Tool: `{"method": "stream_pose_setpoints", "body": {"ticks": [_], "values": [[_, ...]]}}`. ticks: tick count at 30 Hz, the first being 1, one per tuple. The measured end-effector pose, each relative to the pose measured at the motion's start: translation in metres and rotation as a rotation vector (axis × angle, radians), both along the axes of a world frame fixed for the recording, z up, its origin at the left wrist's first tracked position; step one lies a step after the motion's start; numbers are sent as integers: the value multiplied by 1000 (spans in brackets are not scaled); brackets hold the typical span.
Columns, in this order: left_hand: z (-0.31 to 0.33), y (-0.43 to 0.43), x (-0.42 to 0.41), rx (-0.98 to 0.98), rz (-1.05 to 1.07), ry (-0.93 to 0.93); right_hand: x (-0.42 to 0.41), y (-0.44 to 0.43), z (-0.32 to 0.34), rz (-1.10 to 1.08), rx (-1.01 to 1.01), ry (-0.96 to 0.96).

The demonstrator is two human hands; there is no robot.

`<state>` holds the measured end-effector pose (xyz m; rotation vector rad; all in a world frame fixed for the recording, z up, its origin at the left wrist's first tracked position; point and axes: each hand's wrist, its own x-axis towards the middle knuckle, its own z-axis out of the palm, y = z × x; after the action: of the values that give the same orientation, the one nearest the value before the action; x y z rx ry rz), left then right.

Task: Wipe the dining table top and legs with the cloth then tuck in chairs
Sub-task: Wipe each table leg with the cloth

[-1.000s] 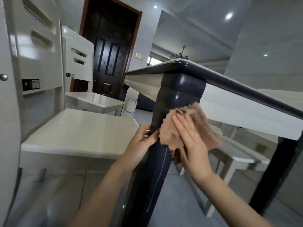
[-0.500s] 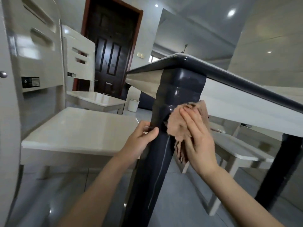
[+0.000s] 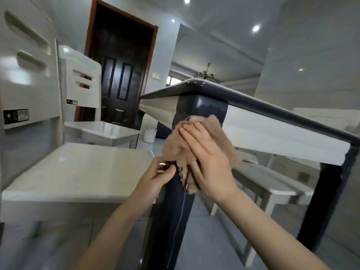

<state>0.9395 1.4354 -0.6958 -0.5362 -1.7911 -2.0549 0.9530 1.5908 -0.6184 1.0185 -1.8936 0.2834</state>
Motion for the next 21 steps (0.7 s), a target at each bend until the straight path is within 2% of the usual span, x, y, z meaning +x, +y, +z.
{"method": "stream_pose_setpoints", "body": {"ticks": [2, 4, 7, 10, 15, 17, 19, 21], "values": [[-1, 0, 1, -16, -12, 2, -7, -4, 23, -10, -28, 56], [0, -2, 2, -41, -18, 8, -13, -5, 23, -17, -142, 58], [1, -1, 4, -59, -5, 21, -10, -12, -15, -47, -298, -33], [2, -2, 6, -51, -2, 26, -6, -20, -42, -91, -351, -61], [-1, -1, 4, -41, 0, 18, -22, -21, -1, -15, -508, 24], [0, -1, 4, -46, 8, 19, -21, -22, -14, -17, -581, 34], [1, -1, 5, -43, 12, 16, -19, -25, -46, -3, -698, -42], [2, -1, 5, -39, 25, 16, -14, -31, -75, 142, -1003, -298]]}}
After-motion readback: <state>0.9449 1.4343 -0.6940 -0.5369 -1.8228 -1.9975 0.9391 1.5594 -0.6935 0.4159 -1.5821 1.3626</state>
